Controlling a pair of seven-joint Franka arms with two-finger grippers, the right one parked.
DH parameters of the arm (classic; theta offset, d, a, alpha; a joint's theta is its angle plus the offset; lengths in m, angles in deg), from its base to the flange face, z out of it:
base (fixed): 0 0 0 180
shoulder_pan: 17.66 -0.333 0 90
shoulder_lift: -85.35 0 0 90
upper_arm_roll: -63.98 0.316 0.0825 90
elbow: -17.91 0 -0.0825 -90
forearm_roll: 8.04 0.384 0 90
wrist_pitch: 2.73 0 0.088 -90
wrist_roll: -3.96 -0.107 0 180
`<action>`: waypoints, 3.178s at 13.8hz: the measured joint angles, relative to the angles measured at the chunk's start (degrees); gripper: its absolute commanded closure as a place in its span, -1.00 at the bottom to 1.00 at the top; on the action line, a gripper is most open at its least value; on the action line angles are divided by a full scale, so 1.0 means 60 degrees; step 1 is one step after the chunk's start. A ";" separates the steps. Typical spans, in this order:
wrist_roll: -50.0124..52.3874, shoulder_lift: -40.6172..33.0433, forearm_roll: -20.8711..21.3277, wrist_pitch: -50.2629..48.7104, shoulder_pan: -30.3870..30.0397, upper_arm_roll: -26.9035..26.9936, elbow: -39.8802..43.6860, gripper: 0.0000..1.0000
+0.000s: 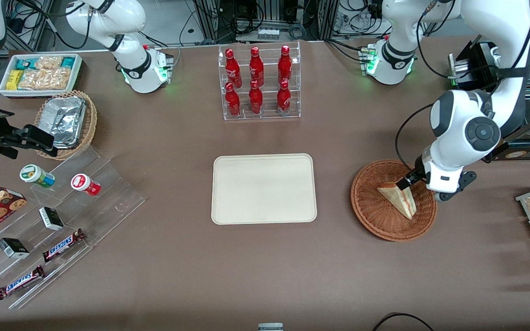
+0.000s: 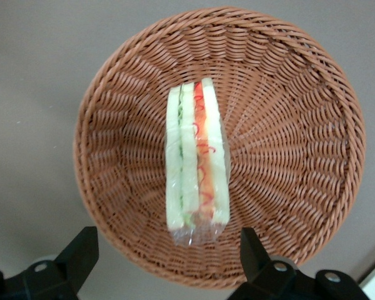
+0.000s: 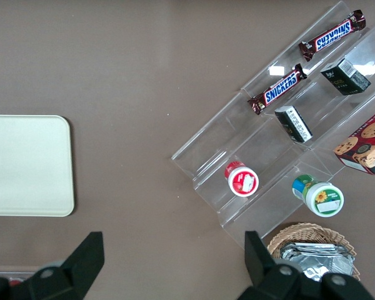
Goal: Place sandwich from basket to tray
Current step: 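Lower the left gripper and close it on the wrapped sandwich, then lift the sandwich and carry it over the cream tray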
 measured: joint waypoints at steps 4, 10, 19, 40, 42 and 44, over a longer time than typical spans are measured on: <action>0.0244 0.0587 0.0000 0.0785 0.0000 0.0000 -0.0002 -1.00; 0.0515 0.1080 -0.0001 0.1443 0.0003 -0.0048 -0.0002 -0.85; 0.1359 0.1352 0.0015 0.1593 0.0017 -0.0199 -0.0001 1.00; -0.0886 0.1240 0.1101 -0.3078 0.1943 -0.0632 0.2572 1.00; -0.0903 0.1247 0.0884 -0.3010 0.2338 -0.0795 0.2663 1.00; -0.0903 0.1314 0.0600 -0.2712 0.2424 -0.1168 0.2781 1.00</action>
